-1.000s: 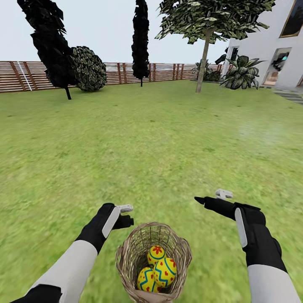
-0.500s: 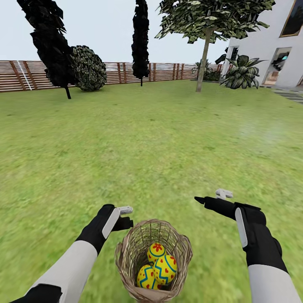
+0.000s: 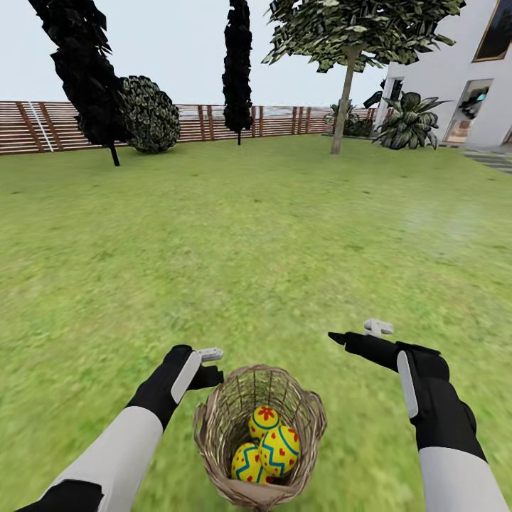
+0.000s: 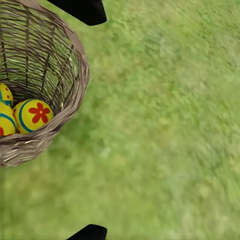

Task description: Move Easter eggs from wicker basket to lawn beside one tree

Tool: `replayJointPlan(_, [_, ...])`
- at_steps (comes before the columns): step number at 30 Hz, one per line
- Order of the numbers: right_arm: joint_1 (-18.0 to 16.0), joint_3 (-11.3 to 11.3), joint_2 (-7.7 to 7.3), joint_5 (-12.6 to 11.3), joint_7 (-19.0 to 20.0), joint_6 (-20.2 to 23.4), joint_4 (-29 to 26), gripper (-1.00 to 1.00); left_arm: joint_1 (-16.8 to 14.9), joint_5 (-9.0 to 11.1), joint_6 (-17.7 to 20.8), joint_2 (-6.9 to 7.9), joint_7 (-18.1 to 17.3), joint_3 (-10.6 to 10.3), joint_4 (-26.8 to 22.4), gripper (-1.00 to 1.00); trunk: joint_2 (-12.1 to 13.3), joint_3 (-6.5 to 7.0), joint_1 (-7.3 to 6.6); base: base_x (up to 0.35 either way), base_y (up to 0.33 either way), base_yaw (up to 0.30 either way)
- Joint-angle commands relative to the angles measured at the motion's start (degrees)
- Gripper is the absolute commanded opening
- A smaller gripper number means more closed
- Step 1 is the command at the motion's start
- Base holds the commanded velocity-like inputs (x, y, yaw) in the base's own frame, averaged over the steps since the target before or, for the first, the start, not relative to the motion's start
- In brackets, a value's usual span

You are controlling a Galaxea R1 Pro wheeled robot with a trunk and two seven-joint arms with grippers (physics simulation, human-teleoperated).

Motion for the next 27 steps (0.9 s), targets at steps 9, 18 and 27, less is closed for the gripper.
replayJointPlan(9, [0.0,-0.1,0.0,0.2,0.3,0.3,0.0,1.0,-0.1,0.8,0.1,0.01,0.5,-0.1,0.0,1.0,-3.6,-1.67,1.97,0.0,0.0,0.0])
replayJointPlan(18, [0.0,0.2,0.08,0.2,0.2,0.2,0.2,1.0,0.0,0.8,0.3,0.22,0.5,0.1,-0.4,1.0,-7.3,-3.29,3.95,0.0,0.0,0.0])
replayJointPlan(27, [0.0,0.3,0.17,0.2,0.1,0.2,0.5,1.0,0.0,0.9,0.4,0.3,0.2,0.3,-0.1,1.0,-10.9,-4.9,5.93,0.0,0.0,0.0])
